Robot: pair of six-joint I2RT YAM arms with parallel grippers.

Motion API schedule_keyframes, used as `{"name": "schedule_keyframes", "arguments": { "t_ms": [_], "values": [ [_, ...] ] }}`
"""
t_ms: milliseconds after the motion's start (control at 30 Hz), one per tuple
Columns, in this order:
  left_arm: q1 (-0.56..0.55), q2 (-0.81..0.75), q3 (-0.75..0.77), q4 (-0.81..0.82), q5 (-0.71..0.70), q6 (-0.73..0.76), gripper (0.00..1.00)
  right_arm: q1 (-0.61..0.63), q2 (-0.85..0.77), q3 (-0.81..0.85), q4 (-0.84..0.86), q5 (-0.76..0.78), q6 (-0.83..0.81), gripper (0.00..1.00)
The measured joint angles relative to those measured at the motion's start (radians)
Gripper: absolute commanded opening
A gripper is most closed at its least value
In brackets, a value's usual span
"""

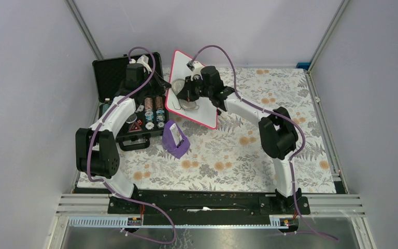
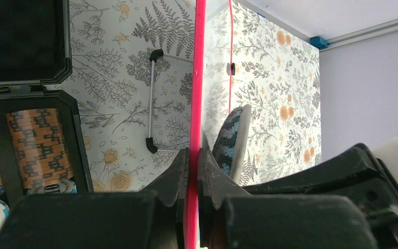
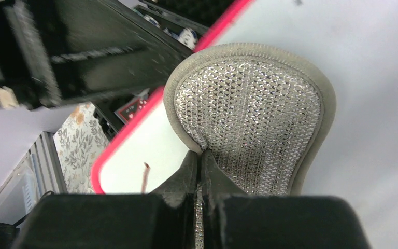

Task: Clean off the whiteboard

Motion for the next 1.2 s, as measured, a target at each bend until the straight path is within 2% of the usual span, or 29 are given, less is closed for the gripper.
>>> {"name": "schedule_keyframes", "arguments": {
  "t_ms": [233, 500, 967, 1200],
  "values": [
    [0.000, 0.000, 0.000, 0.005, 0.003, 0.000, 0.00, -0.061, -0.034, -0.114, -0.001, 0.011, 0.058, 0.00],
    [0.000, 0.000, 0.000, 0.007, 0.004, -0.001, 0.00, -0.066, -0.036, -0.117, -0.015, 0.027, 0.078, 0.00],
    [0.000, -0.002, 0.000, 0.004, 0.010, -0.001, 0.00, 0.045, -0.032, 0.028, -0.098, 0.008, 0.027, 0.00],
    [0.000, -0.003, 0.000, -0.002, 0.006, 0.002, 0.00, 0.052, -0.029, 0.021, -0.092, 0.017, 0.024, 0.00]
  ]
}}
